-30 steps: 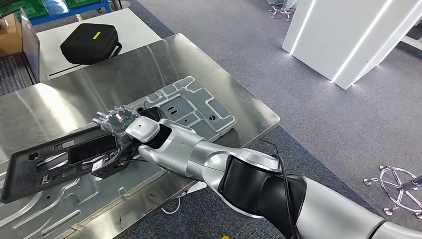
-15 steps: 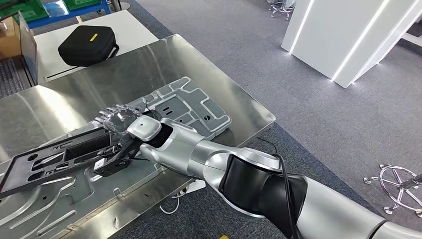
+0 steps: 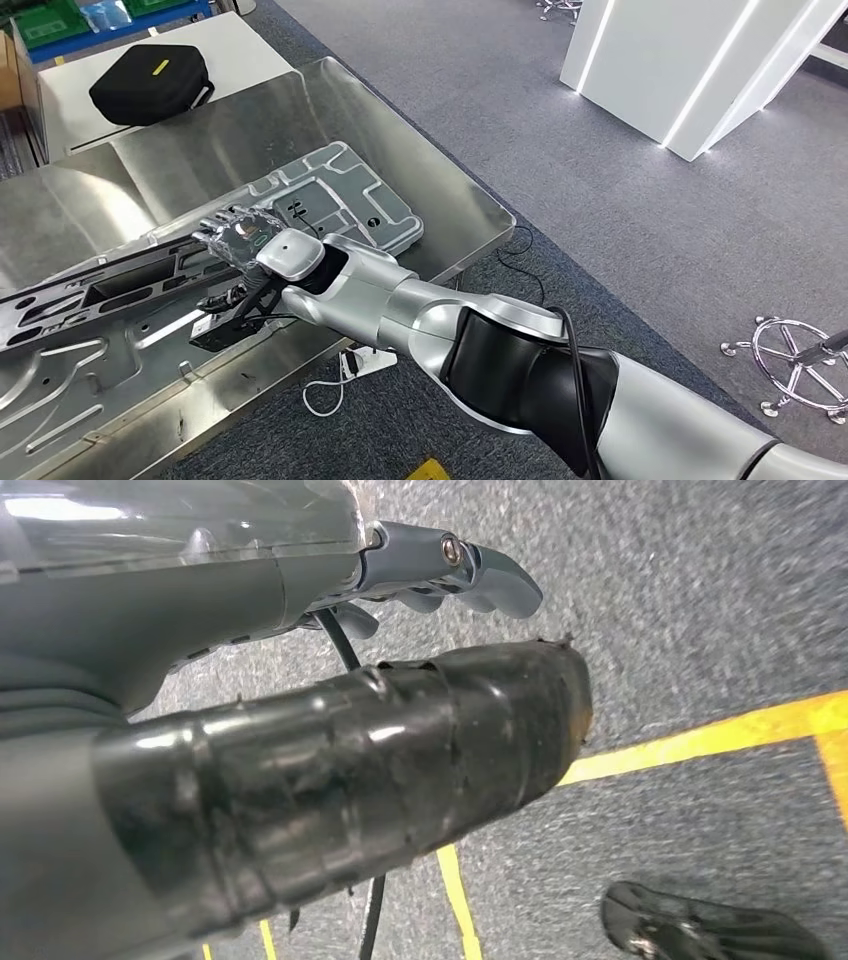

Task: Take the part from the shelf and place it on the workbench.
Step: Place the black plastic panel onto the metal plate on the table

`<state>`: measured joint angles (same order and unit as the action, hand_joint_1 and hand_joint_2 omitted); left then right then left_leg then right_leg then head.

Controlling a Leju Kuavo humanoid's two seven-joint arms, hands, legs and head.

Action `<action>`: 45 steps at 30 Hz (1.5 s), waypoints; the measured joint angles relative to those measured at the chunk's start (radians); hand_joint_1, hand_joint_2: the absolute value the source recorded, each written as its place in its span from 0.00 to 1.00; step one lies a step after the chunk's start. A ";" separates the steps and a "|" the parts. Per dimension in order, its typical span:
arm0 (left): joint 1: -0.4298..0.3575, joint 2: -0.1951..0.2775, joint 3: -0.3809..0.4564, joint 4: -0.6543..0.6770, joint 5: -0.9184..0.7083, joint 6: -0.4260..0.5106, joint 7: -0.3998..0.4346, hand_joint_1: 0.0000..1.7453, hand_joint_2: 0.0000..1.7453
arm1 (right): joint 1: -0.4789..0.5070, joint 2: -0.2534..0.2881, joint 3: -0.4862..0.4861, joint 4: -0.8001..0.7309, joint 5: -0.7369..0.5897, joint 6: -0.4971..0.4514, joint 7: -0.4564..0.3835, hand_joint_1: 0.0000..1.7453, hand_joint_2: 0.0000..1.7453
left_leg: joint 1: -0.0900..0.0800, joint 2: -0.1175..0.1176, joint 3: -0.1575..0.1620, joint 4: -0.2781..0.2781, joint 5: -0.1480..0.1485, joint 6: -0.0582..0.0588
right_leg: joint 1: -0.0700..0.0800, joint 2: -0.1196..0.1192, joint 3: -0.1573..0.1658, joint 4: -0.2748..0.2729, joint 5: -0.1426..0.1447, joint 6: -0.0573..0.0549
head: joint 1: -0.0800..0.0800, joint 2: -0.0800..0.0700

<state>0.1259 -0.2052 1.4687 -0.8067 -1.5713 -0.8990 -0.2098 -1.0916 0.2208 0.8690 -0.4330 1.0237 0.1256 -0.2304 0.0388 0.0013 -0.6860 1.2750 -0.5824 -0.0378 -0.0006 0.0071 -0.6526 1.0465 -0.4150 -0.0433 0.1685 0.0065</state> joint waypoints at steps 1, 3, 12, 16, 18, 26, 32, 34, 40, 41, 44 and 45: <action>0.000 -0.001 0.000 -0.003 0.000 -0.001 0.000 0.00 0.00 | -0.001 -0.001 0.000 0.000 0.000 0.000 0.000 0.00 0.00 | -0.005 0.000 0.048 -0.058 0.018 0.008 | 0.004 0.000 -0.009 0.002 0.007 0.000 | 0.000 0.000; -0.002 -0.001 0.000 -0.010 0.000 -0.004 0.000 0.00 0.00 | -0.004 -0.002 0.000 -0.001 -0.001 0.000 0.000 0.00 0.00 | -0.016 0.000 0.141 -0.193 0.043 0.026 | 0.009 0.000 -0.019 0.006 0.018 0.004 | 0.000 0.000; -0.006 -0.013 0.004 -0.032 0.000 -0.019 -0.001 0.00 0.00 | -0.011 -0.025 0.000 0.000 -0.008 0.001 0.000 0.00 0.00 | -0.020 0.010 0.119 -0.263 0.128 0.066 | 0.002 -0.002 -0.079 0.181 -0.132 0.053 | 0.001 0.000; -0.006 -0.019 0.006 -0.041 0.000 -0.025 -0.001 0.00 0.00 | -0.008 -0.032 0.000 0.003 -0.014 0.001 -0.001 0.00 0.00 | -0.021 0.011 0.060 -0.253 0.164 0.062 | -0.002 -0.002 -0.024 0.226 -0.127 0.054 | 0.001 0.000; -0.006 -0.024 0.006 -0.043 0.000 -0.026 -0.001 0.00 0.00 | -0.010 -0.033 0.000 0.003 -0.015 0.000 -0.001 0.00 0.00 | -0.024 0.011 0.042 -0.250 0.180 0.058 | 0.002 -0.003 0.082 0.085 -0.103 0.040 | 0.000 0.000; -0.004 -0.037 0.024 -0.055 0.000 -0.028 0.000 0.00 0.00 | -0.018 -0.035 0.001 0.003 -0.017 0.001 -0.002 0.00 0.00 | -0.019 0.005 0.001 -0.174 0.104 0.017 | 0.002 -0.014 0.111 -0.062 -0.038 -0.005 | 0.000 0.000; -0.008 -0.038 0.024 -0.060 0.000 -0.028 0.000 0.00 0.00 | -0.015 -0.035 0.001 0.004 -0.017 0.001 -0.002 0.00 0.00 | -0.005 0.005 0.059 -0.055 0.080 -0.010 | -0.007 -0.014 -0.002 -0.033 0.029 0.008 | 0.000 0.000; -0.010 -0.039 0.024 -0.064 0.000 -0.028 0.000 0.00 0.00 | -0.016 -0.035 0.001 0.004 -0.017 0.000 -0.002 0.00 0.00 | -0.004 0.001 0.155 -0.185 0.074 -0.011 | -0.007 -0.013 -0.032 -0.011 0.042 0.022 | 0.000 0.000; -0.011 -0.045 0.024 -0.077 0.000 -0.036 0.000 0.00 0.00 | -0.019 -0.041 0.001 0.005 -0.019 0.000 -0.001 0.00 0.00 | -0.009 0.003 0.156 -0.250 0.081 0.044 | -0.011 -0.009 -0.064 0.037 0.010 0.058 | 0.001 0.000; -0.011 -0.045 0.024 -0.079 0.000 -0.037 0.000 0.00 0.00 | -0.019 -0.043 0.001 0.005 -0.019 0.000 -0.001 0.00 0.00 | -0.010 0.006 0.144 -0.251 0.094 0.052 | -0.012 -0.009 -0.078 0.083 -0.044 0.061 | 0.001 0.000; -0.010 -0.048 0.024 -0.086 0.000 -0.042 0.000 0.00 0.00 | -0.019 -0.045 0.001 0.005 -0.019 0.000 0.001 0.00 0.00 | -0.018 0.008 0.094 -0.249 0.135 0.060 | -0.012 -0.009 -0.104 0.258 -0.154 0.064 | 0.001 0.000; -0.010 -0.050 0.024 -0.088 0.000 -0.043 0.000 0.00 0.00 | -0.018 -0.046 0.001 0.005 -0.020 0.000 0.001 0.00 0.00 | -0.022 0.008 0.077 -0.248 0.147 0.060 | -0.011 -0.009 -0.093 0.283 -0.146 0.062 | 0.001 0.000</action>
<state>0.1154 -0.2553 1.4931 -0.8948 -1.5712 -0.9419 -0.2102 -1.1100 0.1747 0.8701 -0.4277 1.0039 0.1259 -0.2296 0.0168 0.0098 -0.6091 1.0266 -0.4350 0.0225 -0.0118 -0.0016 -0.7452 1.3292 -0.5610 0.0184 0.1693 0.0065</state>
